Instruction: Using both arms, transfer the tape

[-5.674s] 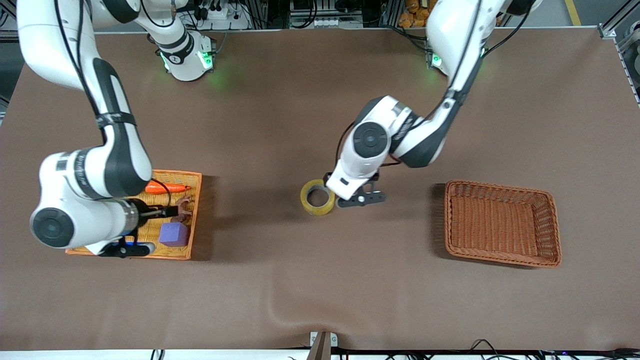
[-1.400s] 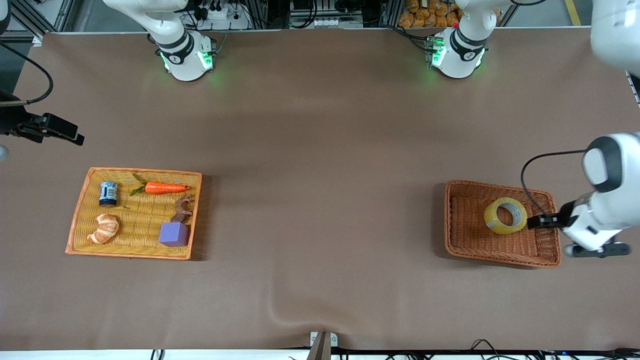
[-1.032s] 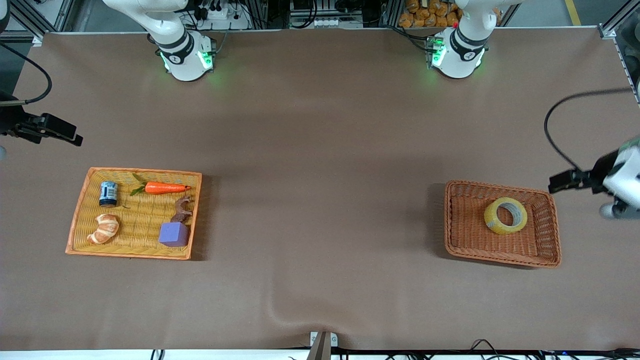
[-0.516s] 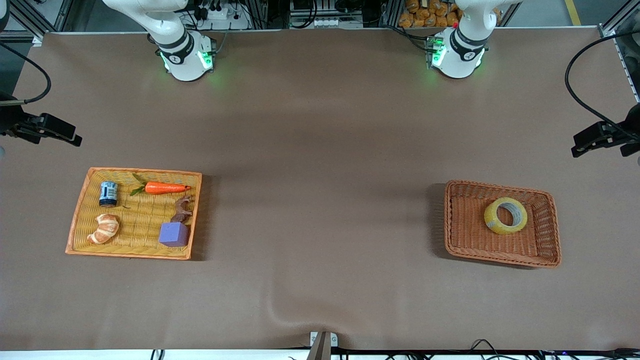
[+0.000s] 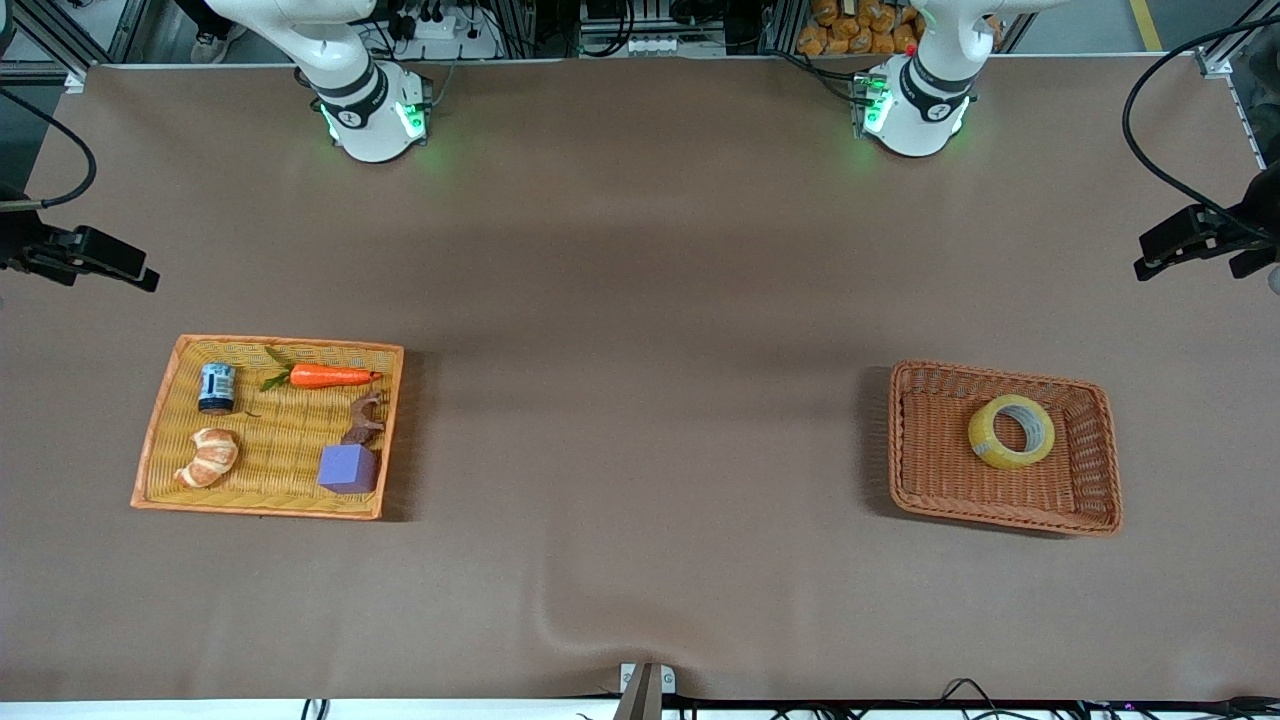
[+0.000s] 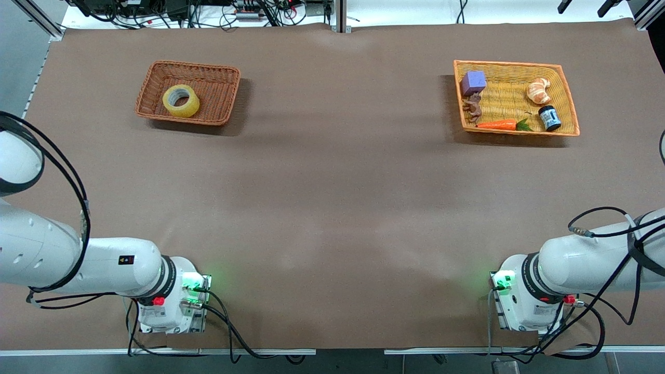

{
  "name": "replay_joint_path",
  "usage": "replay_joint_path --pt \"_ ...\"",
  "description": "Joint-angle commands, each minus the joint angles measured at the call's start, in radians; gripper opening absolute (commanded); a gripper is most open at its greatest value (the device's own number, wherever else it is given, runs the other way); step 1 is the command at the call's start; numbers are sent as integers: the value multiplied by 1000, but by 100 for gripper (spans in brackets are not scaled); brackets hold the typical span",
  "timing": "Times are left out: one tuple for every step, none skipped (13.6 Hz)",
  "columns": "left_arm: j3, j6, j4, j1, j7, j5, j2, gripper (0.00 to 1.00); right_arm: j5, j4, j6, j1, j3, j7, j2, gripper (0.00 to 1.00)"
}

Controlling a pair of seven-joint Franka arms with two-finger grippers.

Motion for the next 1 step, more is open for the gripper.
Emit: replay_joint_path --pt "15 -23 -9 -16 11 -17 -23 100 -8 13 -17 -1 1 -1 -13 100"
